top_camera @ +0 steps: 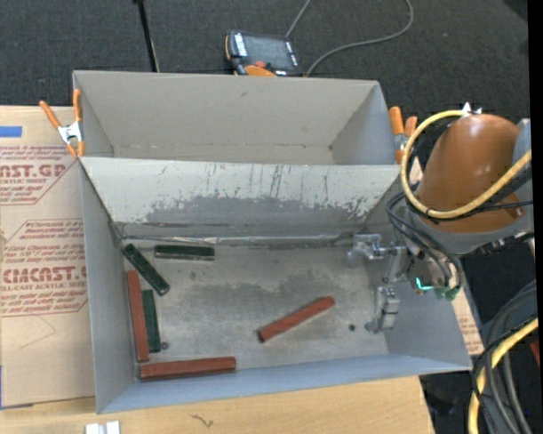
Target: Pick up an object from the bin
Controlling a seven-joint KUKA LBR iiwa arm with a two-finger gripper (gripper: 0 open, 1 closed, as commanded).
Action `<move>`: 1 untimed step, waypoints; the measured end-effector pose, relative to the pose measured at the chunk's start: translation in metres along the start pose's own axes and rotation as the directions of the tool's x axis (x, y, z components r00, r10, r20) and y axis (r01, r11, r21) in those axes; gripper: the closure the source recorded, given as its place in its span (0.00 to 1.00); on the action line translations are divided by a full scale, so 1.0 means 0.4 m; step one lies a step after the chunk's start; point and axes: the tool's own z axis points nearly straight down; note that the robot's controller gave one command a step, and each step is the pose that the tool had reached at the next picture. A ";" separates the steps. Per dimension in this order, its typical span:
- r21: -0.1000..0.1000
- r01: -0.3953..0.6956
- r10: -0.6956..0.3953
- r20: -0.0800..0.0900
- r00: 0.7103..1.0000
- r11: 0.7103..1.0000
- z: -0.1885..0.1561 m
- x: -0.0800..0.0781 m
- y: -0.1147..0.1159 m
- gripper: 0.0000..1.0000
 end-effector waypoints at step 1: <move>-0.002 0.010 -0.010 0.002 1.000 1.000 0.281 -0.116 0.135 0.00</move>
Offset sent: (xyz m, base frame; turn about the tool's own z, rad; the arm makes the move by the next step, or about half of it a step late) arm 0.0465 0.0508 -0.1078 -0.0062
